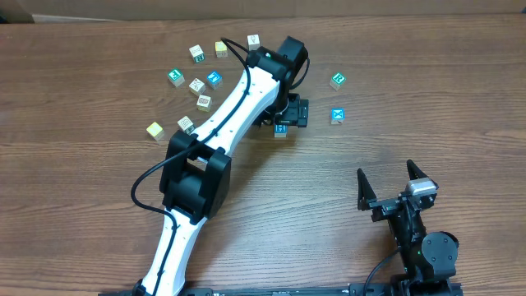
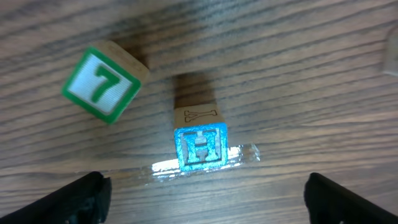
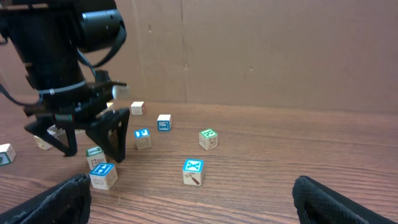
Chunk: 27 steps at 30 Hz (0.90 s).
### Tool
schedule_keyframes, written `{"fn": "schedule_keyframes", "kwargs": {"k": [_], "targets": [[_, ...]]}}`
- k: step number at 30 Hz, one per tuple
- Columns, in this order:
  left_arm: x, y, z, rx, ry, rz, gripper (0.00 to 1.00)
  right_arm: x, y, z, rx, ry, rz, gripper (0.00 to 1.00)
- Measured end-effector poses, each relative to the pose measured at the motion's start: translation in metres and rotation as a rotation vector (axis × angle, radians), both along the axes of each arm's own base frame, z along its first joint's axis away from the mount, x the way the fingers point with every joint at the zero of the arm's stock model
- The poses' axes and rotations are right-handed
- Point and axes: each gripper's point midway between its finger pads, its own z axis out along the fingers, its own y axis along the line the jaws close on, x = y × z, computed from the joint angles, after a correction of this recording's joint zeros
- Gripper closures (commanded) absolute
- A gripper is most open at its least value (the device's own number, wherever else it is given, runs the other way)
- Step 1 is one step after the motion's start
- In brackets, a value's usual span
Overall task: Form a tower
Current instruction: 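Close the left gripper on the blue H block and lift it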
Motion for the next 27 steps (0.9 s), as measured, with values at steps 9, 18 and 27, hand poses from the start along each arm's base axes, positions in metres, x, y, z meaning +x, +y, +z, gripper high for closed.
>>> {"fn": "schedule_keyframes", "kwargs": {"k": [9, 18, 27], "targets": [[-0.009, 0.004, -0.037, 0.013, 0.032, 0.06, 0.46, 0.0, 0.0, 0.0, 0.0, 0.0, 0.0, 0.0], [0.003, 0.0, -0.038, -0.004, -0.017, 0.072, 0.63, 0.0, 0.0, 0.0, 0.0, 0.0, 0.0, 0.0], [0.0, 0.012, -0.039, 0.06, -0.014, 0.08, 0.69, 0.0, 0.0, 0.0, 0.0, 0.0, 0.0, 0.0]]}}
